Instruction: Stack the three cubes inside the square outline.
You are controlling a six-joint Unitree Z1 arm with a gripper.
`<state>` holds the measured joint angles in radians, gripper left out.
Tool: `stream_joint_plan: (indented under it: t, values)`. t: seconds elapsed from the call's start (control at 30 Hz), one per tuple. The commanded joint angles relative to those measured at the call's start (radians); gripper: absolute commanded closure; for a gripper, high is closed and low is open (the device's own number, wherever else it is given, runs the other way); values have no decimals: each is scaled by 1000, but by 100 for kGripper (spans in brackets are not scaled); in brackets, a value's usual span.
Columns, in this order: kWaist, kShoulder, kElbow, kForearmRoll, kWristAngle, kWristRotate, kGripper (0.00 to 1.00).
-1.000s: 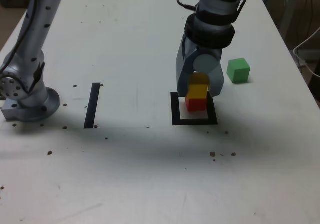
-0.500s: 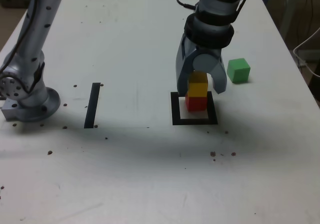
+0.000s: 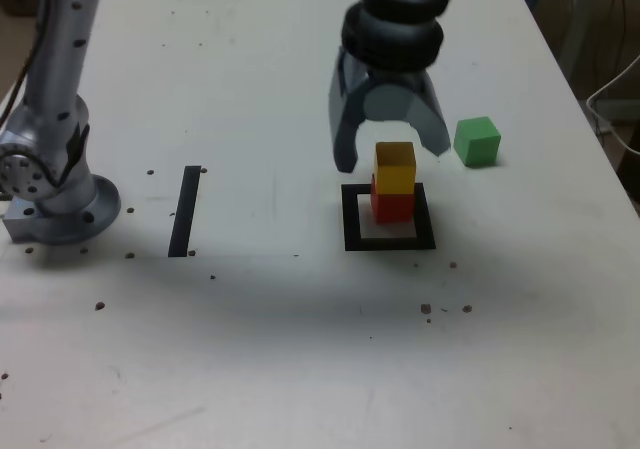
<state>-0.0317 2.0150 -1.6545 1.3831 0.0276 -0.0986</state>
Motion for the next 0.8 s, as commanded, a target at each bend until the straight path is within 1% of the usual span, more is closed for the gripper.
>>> stream_joint_plan:
  t: [0.0, 0.07, 0.2, 0.3, 0.4, 0.5, 0.6, 0.77]
  values:
    - [3, -20, 5, 8, -4, -2, 0]
    - [3, -36, 8, 21, 2, -2, 0]
    - [4, -57, -9, 71, 39, 11, 0]
    - [10, -59, -25, 97, 60, 40, 0]
    - [21, -58, -43, 106, 74, 88, 0]
    - [39, -49, -77, 109, 82, 152, 0]
    - [64, -30, -121, 111, 80, 214, 0]
    - [107, 16, -183, 117, 75, 261, 1]
